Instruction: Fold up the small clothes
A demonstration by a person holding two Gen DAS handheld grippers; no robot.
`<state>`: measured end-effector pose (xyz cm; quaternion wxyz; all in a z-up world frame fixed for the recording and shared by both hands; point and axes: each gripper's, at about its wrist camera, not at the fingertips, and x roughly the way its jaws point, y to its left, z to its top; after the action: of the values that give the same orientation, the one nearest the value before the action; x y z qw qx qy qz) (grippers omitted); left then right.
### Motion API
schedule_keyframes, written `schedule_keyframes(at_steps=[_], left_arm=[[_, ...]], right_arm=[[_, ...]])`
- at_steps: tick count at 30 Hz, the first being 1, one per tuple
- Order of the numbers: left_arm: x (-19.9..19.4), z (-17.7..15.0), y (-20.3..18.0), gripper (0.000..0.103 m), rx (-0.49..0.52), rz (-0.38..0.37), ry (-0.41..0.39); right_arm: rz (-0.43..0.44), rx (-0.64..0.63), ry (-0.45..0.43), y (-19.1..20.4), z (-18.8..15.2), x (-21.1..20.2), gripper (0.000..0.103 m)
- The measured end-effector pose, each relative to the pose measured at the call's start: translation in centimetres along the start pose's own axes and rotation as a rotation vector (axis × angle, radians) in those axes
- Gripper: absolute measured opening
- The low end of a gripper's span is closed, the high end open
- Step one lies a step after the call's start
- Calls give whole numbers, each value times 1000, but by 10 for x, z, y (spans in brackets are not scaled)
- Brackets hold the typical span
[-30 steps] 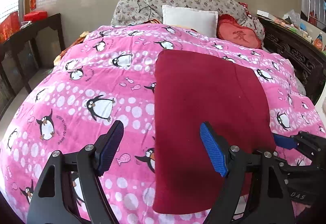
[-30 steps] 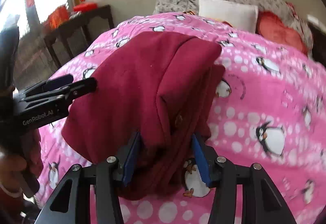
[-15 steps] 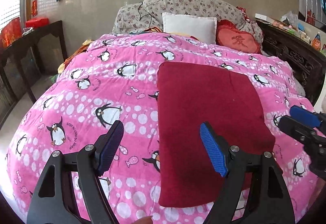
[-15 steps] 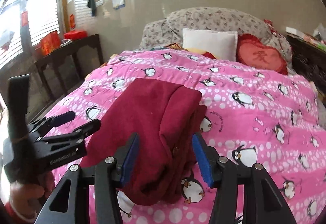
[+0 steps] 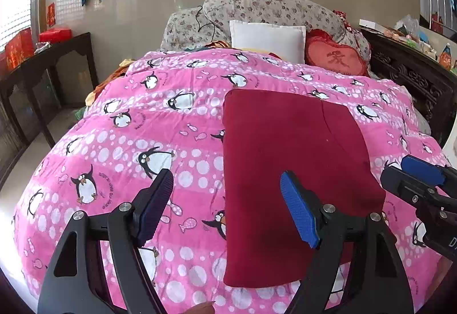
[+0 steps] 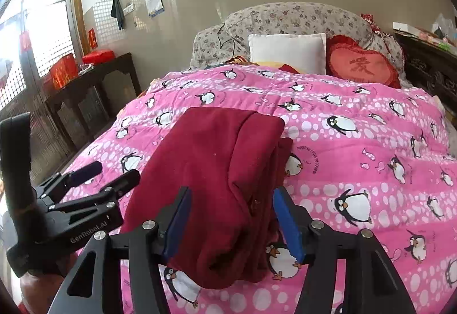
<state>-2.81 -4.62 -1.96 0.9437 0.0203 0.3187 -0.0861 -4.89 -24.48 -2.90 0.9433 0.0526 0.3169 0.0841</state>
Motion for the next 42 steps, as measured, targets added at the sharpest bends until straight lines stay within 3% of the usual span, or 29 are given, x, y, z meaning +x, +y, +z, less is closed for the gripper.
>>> schedule_keyframes(at_steps=[42], left_arm=[[16, -3, -12, 78, 34, -17, 33]], right_arm=[[27, 18, 43, 4, -2, 15, 59]])
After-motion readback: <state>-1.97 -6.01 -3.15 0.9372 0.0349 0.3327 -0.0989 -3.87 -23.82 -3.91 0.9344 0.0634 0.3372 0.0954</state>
